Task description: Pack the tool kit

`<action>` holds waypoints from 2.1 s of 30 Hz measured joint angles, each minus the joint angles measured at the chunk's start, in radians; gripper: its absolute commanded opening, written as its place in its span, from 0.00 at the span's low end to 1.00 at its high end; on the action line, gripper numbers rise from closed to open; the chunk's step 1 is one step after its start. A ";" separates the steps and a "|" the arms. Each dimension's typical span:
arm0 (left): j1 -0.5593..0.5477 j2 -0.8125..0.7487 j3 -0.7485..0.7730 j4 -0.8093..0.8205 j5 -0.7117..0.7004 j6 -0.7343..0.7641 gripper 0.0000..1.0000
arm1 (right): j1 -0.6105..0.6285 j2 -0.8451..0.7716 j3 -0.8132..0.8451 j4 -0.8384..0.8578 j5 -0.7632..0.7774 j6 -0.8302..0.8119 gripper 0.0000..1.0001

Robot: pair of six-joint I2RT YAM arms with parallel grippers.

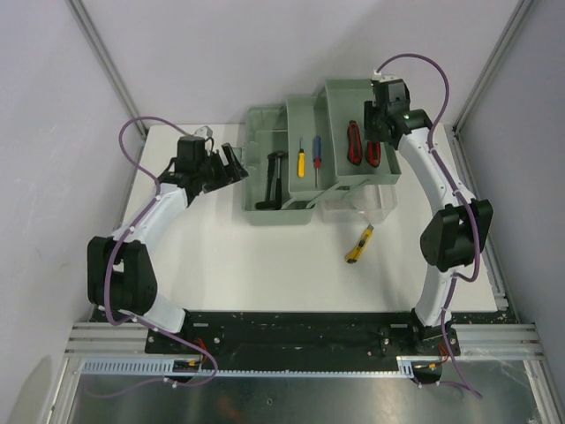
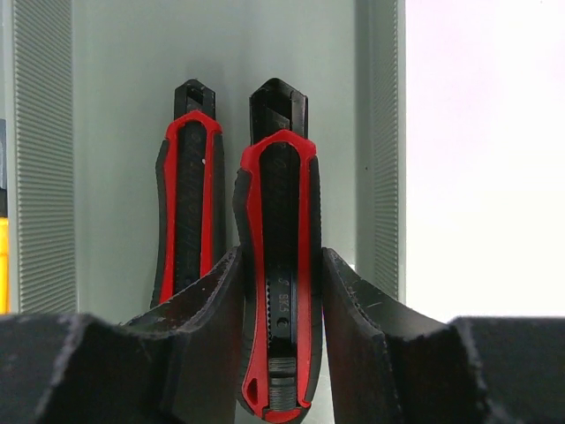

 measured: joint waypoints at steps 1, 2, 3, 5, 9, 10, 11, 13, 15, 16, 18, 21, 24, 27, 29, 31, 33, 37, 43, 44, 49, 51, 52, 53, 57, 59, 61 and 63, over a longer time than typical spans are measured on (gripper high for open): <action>0.000 0.000 -0.002 0.000 0.000 0.000 0.85 | 0.000 0.000 0.005 -0.007 0.003 0.000 0.30; 0.000 0.000 -0.003 0.000 0.000 0.000 0.85 | 0.001 0.000 0.008 -0.012 0.004 0.000 0.32; 0.000 0.000 -0.005 0.000 0.000 0.000 0.85 | 0.001 0.002 0.011 -0.017 0.005 0.000 0.35; 0.000 0.000 -0.006 0.000 0.000 0.000 0.85 | 0.001 0.008 0.015 -0.024 0.006 0.000 0.42; 0.000 0.000 -0.006 0.000 0.000 0.000 0.85 | 0.001 0.035 0.025 -0.041 0.006 0.008 0.45; 0.000 0.000 -0.006 0.000 0.000 0.000 0.85 | 0.001 0.047 0.033 -0.055 0.002 0.012 0.47; 0.000 0.000 -0.006 0.000 0.000 0.000 0.85 | 0.001 0.060 0.040 -0.065 -0.004 0.018 0.49; 0.000 0.000 -0.006 0.001 0.000 0.000 0.85 | 0.000 0.076 0.049 -0.078 -0.013 0.029 0.53; 0.000 0.000 -0.006 0.000 -0.001 0.000 0.85 | -0.001 0.077 0.055 -0.083 -0.019 0.039 0.57; 0.000 0.000 -0.006 0.000 -0.001 0.000 0.85 | -0.002 0.077 0.061 -0.087 -0.021 0.043 0.58; 0.000 0.000 -0.007 0.000 -0.001 0.000 0.85 | -0.001 0.076 0.068 -0.089 -0.026 0.052 0.61; 0.000 -0.001 -0.007 0.000 -0.001 0.000 0.86 | -0.001 0.062 0.069 -0.090 -0.027 0.063 0.63; 0.000 -0.001 -0.008 0.001 -0.001 0.000 0.86 | -0.001 0.014 0.066 -0.092 -0.033 0.079 0.65; 0.000 -0.002 -0.008 0.001 -0.001 0.000 0.86 | -0.001 -0.095 0.023 -0.077 -0.035 0.092 0.66; 0.000 -0.002 -0.010 0.002 -0.001 0.000 0.86 | 0.000 -0.206 -0.046 -0.055 -0.037 0.106 0.64; 0.000 -0.002 -0.019 0.003 0.000 0.000 0.86 | 0.002 -0.330 -0.146 -0.024 -0.055 0.114 0.64; 0.000 -0.002 -0.030 0.002 0.001 0.000 0.86 | 0.008 -0.477 -0.315 0.060 -0.105 0.119 0.65; 0.000 0.000 -0.037 0.002 0.002 0.001 0.86 | 0.081 -0.721 -0.660 0.146 -0.188 0.144 0.66; 0.000 0.020 -0.037 0.002 0.002 0.000 0.86 | 0.269 -0.810 -0.957 0.142 -0.131 0.262 0.66; 0.000 0.025 -0.037 0.002 0.002 0.000 0.86 | 0.287 -0.821 -0.999 0.135 -0.111 0.296 0.66; 0.000 0.031 -0.037 0.002 0.001 0.000 0.86 | 0.341 -0.903 -1.210 0.126 0.002 0.454 0.65; 0.001 0.031 -0.037 0.002 0.001 0.000 0.86 | 0.389 -0.904 -1.270 0.130 0.071 0.499 0.67; 0.001 0.031 -0.037 0.002 0.000 0.000 0.86 | 0.418 -0.891 -1.290 0.135 0.109 0.518 0.68; 0.001 0.031 -0.037 0.002 0.000 0.000 0.86 | 0.437 -0.875 -1.300 0.141 0.141 0.533 0.69; 0.001 0.031 -0.037 0.002 0.000 0.000 0.86 | 0.483 -0.735 -1.309 0.221 0.266 0.598 0.75; 0.001 0.031 -0.037 0.002 0.000 0.001 0.86 | 0.486 -0.665 -1.309 0.267 0.306 0.623 0.78; 0.001 0.031 -0.037 0.002 -0.002 0.001 0.86 | 0.486 -0.607 -1.310 0.314 0.333 0.637 0.79; 0.001 0.031 -0.037 0.002 -0.004 0.001 0.86 | 0.486 -0.562 -1.310 0.359 0.349 0.642 0.80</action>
